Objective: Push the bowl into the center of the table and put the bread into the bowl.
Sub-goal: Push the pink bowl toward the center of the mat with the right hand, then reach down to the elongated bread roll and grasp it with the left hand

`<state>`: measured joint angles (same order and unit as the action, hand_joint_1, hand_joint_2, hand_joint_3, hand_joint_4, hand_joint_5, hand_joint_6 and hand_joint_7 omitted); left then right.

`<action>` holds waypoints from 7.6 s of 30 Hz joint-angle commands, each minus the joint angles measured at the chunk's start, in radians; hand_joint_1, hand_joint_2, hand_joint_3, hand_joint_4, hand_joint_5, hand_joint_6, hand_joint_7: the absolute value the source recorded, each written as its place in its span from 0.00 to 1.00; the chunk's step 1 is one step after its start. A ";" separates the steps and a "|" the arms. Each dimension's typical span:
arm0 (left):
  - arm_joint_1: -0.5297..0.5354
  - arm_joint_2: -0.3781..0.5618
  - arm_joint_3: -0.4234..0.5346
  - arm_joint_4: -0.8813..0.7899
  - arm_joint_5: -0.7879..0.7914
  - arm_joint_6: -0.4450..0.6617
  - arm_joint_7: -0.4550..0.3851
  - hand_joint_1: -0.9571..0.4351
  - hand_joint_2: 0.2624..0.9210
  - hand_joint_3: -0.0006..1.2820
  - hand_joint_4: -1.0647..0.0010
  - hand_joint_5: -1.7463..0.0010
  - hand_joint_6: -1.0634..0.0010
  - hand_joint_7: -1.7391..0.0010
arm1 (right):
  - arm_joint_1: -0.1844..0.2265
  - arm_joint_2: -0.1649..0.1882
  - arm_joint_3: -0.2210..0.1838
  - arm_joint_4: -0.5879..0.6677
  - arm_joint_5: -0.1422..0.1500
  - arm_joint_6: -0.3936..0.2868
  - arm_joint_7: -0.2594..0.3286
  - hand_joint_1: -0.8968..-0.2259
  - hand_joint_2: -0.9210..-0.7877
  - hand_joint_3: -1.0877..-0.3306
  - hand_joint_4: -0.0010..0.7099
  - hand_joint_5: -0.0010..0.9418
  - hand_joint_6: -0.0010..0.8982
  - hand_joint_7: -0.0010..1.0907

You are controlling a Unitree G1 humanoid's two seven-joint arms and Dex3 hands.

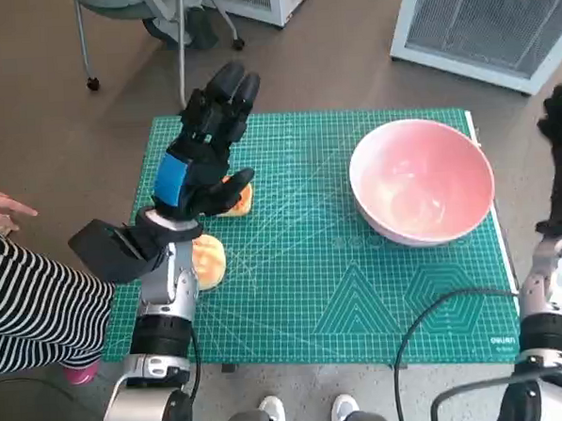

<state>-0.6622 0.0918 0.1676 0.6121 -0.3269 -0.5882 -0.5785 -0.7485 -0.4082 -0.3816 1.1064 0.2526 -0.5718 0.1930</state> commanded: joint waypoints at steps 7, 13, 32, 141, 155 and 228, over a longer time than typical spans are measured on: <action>-0.008 0.020 0.007 -0.001 -0.006 -0.002 -0.006 0.19 1.00 0.25 0.90 1.00 1.00 0.77 | -0.041 0.001 0.010 0.148 -0.039 0.114 -0.046 0.39 0.00 0.38 0.16 0.00 0.01 0.31; -0.001 0.026 0.006 -0.009 -0.006 0.000 -0.010 0.18 1.00 0.24 0.90 1.00 1.00 0.77 | -0.057 0.021 0.010 0.169 -0.036 0.151 -0.050 0.43 0.00 0.34 0.16 0.00 0.02 0.29; 0.016 0.055 0.006 -0.039 -0.002 0.002 -0.018 0.19 1.00 0.24 0.92 1.00 1.00 0.78 | -0.074 0.118 0.015 0.192 -0.036 0.181 0.019 0.27 0.00 0.44 0.16 0.00 0.08 0.25; -0.064 0.212 -0.099 -0.210 0.261 0.051 0.065 0.24 0.84 0.23 0.90 0.99 1.00 0.74 | 0.174 0.259 0.226 -0.694 0.040 0.005 0.258 0.24 0.00 0.60 0.28 0.03 0.21 0.24; -0.189 0.526 -0.205 -0.200 0.613 0.479 -0.015 0.67 0.66 0.01 0.86 1.00 0.73 0.97 | 0.178 0.258 0.225 -0.694 0.028 0.004 0.229 0.24 0.00 0.60 0.28 0.02 0.21 0.25; -0.445 0.231 -0.754 0.746 1.064 0.523 0.362 0.58 0.81 0.01 0.49 0.93 0.43 0.93 | 0.237 0.254 0.210 -0.783 0.055 0.034 0.214 0.24 0.00 0.60 0.28 0.00 0.18 0.28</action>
<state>-1.1388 0.3177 -0.5770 1.3499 0.7267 -0.0443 -0.2485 -0.5344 -0.1539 -0.1724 0.3260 0.3096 -0.5540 0.4112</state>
